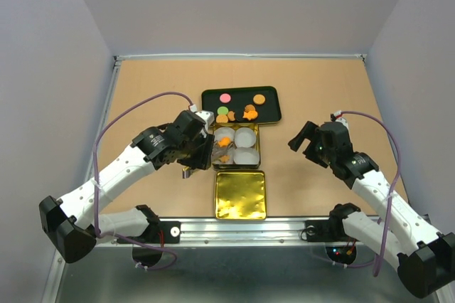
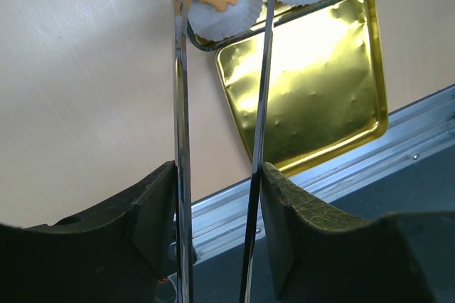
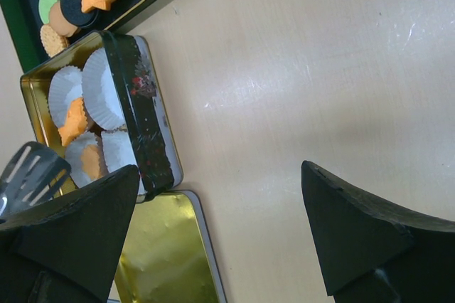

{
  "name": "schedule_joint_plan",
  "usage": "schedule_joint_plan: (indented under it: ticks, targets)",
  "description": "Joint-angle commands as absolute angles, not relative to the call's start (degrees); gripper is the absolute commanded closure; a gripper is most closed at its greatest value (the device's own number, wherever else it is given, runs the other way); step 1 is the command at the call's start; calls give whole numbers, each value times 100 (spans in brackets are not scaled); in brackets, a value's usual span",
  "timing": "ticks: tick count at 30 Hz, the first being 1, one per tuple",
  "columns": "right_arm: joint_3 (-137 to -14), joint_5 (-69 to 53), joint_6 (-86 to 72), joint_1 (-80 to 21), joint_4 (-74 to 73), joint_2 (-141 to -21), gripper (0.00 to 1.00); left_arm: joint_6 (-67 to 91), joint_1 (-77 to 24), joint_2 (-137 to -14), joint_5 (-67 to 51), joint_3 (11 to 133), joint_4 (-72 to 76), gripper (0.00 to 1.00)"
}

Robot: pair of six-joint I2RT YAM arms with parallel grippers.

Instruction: Pack the cookies

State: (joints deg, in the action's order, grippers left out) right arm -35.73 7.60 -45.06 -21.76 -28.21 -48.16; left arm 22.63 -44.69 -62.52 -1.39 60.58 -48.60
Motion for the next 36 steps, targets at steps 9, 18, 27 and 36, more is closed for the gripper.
schedule_joint_plan:
  ticks: [9, 18, 27, 36]
  targets:
    - [-3463, 958, -4535, -2153, -2584, -4746, 0, 2048, -4518, -6582, 193, 6943, -4799, 43]
    - [-3498, 1046, -4465, -2153, -2584, -4729, 0, 1776, -4518, -7214, 535, 7619, -4781, 43]
    - [-3665, 1116, -4193, -2153, -2584, -4755, 0, 1371, -4491, -8330, 1002, 8683, -4781, 48]
    - [-3937, 1169, -3718, -2153, -2575, -5088, 0, 1143, -4351, -9113, 1362, 9342, -4816, 48]
